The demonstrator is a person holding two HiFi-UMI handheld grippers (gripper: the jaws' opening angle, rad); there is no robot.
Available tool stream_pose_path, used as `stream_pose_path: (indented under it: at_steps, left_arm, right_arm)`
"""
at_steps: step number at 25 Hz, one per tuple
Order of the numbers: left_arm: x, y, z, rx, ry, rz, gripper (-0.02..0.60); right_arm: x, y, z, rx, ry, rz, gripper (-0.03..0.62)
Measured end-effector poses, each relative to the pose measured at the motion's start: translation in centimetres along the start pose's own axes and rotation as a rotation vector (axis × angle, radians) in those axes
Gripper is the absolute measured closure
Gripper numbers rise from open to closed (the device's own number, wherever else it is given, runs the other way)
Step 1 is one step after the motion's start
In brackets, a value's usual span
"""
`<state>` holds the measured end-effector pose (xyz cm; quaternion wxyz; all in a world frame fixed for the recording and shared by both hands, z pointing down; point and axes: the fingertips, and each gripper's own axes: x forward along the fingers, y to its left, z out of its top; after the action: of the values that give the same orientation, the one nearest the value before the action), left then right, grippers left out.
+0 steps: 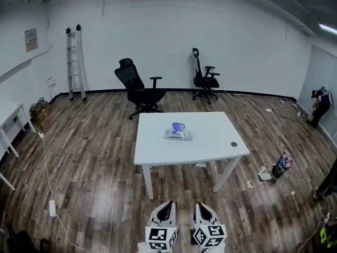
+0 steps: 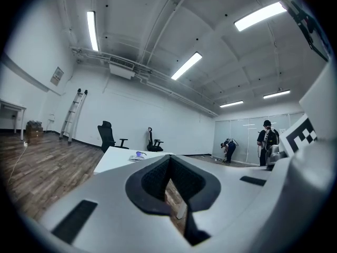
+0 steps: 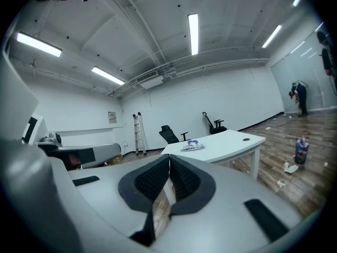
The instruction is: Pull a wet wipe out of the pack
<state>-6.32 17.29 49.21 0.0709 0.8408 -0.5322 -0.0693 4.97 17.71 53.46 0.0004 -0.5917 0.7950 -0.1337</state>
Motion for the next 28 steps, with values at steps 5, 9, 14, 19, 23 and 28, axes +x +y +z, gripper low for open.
stream_pose_path:
  at_steps: [5,9,14,19,23,28]
  left_arm:
    - [2.2,0.9,0.0,0.007,0.001,0.002,0.583]
    - [3.9,2.1,0.1,0.012,0.002,0.007,0.583]
    - [6.0,3.2,0.3,0.018,0.003,0.009,0.583]
    - [7.8,4.5,0.1,0.019,0.009,0.005,0.583]
    - [9.2,5.1,0.1,0.015,0.015,-0.006,0.583]
    - [10.2,5.4,0.1,0.012,0.019,-0.012,0.583]
  right_arm:
    - [2.4,-0.9,0.2,0.015,-0.006,0.0,0.585]
    - [4.6,-1.1,0.6,0.018,-0.009,0.01,0.585]
    - [6.9,-1.5,1.0,0.025,-0.014,0.015,0.585]
    - [9.3,-1.4,1.1,0.025,-0.008,0.022,0.585]
    - [10.4,-1.7,1.3,0.024,-0.006,0.014,0.585]
    - [11.1,-2.3,1.2,0.025,0.006,0.004,0.585]
